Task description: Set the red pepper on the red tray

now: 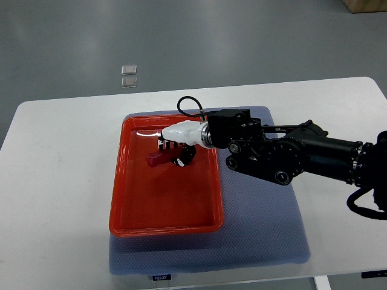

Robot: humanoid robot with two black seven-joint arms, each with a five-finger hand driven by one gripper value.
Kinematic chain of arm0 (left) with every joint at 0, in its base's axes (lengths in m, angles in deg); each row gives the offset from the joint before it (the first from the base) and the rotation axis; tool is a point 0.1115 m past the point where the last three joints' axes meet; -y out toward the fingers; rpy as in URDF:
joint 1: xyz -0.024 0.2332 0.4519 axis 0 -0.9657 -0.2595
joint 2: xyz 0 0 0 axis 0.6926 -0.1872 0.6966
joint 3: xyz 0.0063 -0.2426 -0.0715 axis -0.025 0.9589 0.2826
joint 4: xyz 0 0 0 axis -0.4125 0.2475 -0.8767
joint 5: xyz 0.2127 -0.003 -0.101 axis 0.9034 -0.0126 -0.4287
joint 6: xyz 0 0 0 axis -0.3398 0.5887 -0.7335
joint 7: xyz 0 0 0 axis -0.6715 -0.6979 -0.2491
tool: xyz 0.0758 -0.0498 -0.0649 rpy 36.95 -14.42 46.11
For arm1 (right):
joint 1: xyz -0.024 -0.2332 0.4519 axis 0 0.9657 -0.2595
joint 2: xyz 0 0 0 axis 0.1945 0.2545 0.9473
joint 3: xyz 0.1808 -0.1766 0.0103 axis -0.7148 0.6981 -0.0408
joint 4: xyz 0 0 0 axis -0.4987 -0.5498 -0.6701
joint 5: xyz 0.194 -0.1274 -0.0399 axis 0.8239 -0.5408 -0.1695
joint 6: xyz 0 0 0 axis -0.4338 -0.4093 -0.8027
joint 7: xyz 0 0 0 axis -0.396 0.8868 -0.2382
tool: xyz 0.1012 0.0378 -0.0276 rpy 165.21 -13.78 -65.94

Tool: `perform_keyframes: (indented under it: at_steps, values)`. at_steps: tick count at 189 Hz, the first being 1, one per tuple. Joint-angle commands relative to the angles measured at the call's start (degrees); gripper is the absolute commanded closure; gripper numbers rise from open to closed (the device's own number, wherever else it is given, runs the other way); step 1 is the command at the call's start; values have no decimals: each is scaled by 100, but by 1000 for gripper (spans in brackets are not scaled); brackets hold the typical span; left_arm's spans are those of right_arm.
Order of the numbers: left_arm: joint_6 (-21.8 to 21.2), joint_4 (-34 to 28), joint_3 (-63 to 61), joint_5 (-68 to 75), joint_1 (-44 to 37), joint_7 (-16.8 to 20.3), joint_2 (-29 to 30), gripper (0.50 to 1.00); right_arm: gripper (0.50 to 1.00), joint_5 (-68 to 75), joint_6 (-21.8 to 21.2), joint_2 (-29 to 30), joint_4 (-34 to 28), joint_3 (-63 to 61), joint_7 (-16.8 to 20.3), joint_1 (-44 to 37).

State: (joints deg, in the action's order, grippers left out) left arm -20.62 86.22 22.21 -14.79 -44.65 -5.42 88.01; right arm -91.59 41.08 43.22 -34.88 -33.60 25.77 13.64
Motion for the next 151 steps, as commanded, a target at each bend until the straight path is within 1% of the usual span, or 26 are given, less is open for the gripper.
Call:
perform_keyframes:
  at_steps: [1,4,6,7,10,11,22,26,60,64,67,69,98,116,132,151]
  values:
    - [0,0,0,-1,-2,-7,0,500,748,8,8,0,-1,-4,-6,-8]
    - [0,0,0,-1,-2,-7,0,500,732,8,-1,0,-1,-4,-6,-8]
    - [0,0,0,-1,-2,-7,0,500,732,8,-1,0,-1,-4,-6,-8]
    - [0,0,0,-1,-2,2,0,500,720,8,-1,0,-1,-4,-6,-8]
    - [0,0,0,-1,-2,2,0,500,709,8,-1,0,-1,-4,-6,-8]
    - [0,0,0,-1,-2,2,0,500,699,17,-1,0,-1,-4,-6,-8]
    - [0,0,0,-1,-2,2,0,500,664,43,-1,0,-1,-4,-24,-8]
    - [0,0,0,-1,-2,-7,0,500,644,61,-1,0,-1,-4,-42,-8]
    - [0,0,0,-1,-2,2,0,500,638,131,-1,0,-72,-22,-226,-96]
    - [0,0,0,-1,-2,2,0,500,624,158,-1,0,-81,-57,-253,-131]
    - [0,0,0,-1,-2,2,0,500,595,193,8,0,-81,-110,-270,-183]
    - [0,0,0,-1,-2,2,0,500,591,210,-1,0,-81,-145,-270,-210]
    - [0,0,0,-1,-2,2,0,500,587,492,-19,-8,-45,-637,-297,-315]
    - [0,0,0,-1,-2,-7,0,500,587,667,-10,-219,-45,-971,-297,-298]
    - [0,0,0,-1,-2,2,0,500,587,782,25,-342,-37,-1287,-305,-219]
    - [0,0,0,-1,-2,2,0,500,589,1107,105,-430,16,-1859,-349,80]
